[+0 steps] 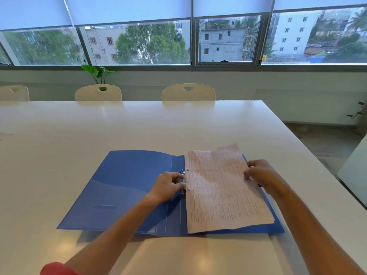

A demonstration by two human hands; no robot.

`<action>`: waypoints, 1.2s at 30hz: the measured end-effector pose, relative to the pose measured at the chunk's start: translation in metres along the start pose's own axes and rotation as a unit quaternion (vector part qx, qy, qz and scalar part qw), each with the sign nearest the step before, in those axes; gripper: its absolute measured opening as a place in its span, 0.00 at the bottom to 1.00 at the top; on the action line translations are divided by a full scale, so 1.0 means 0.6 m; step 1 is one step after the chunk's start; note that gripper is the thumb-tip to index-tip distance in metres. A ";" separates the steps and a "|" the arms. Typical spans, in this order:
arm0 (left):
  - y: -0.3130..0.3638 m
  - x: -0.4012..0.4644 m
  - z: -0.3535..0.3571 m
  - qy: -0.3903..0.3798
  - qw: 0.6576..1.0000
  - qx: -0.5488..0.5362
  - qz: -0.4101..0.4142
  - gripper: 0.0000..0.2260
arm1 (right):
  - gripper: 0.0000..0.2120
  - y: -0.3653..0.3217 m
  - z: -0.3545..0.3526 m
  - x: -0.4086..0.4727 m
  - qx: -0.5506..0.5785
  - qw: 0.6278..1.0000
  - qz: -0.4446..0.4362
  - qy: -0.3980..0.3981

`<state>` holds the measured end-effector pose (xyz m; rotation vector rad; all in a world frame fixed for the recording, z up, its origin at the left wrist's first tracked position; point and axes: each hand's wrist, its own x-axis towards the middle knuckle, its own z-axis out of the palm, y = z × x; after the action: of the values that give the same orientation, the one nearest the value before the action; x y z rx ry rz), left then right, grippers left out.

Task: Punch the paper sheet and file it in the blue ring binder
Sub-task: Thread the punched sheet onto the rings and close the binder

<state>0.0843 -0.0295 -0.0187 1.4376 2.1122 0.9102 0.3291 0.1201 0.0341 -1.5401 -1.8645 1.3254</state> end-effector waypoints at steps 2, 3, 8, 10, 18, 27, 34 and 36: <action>0.001 0.002 0.006 -0.004 1.000 -0.010 0.001 0.14 | 0.10 0.011 0.000 0.003 0.007 1.000 0.003 0.000; 0.002 0.002 0.009 -0.002 1.000 -0.014 0.000 0.13 | 0.09 0.016 0.000 0.005 0.011 1.000 0.005 0.004; 0.009 0.004 0.024 0.008 1.000 -0.015 -0.005 0.12 | 0.06 0.043 0.009 0.007 0.043 0.999 0.016 0.006; 0.010 0.005 0.026 -0.004 1.000 -0.015 -0.009 0.13 | 0.06 0.054 0.014 0.007 0.057 0.998 0.007 0.000; 0.001 0.003 0.029 -0.046 0.998 0.053 0.000 0.21 | 0.11 0.082 0.037 0.011 0.052 0.998 -0.016 0.036; 0.005 -0.006 0.027 -0.056 0.998 0.031 0.011 0.25 | 0.15 0.071 0.073 0.012 -0.276 0.936 -0.089 0.197; -0.001 -0.004 0.031 -0.052 0.998 0.046 0.005 0.29 | 0.28 0.056 0.133 0.006 -0.423 0.853 -0.264 0.156; -0.003 -0.004 0.030 -0.057 0.998 0.038 0.009 0.29 | 0.30 0.050 0.147 0.004 -0.430 0.856 -0.271 0.100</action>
<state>0.0962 -0.0271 -0.0325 1.5102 2.0732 0.7433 0.2767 0.0841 -0.0340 -1.2214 -2.6272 0.0350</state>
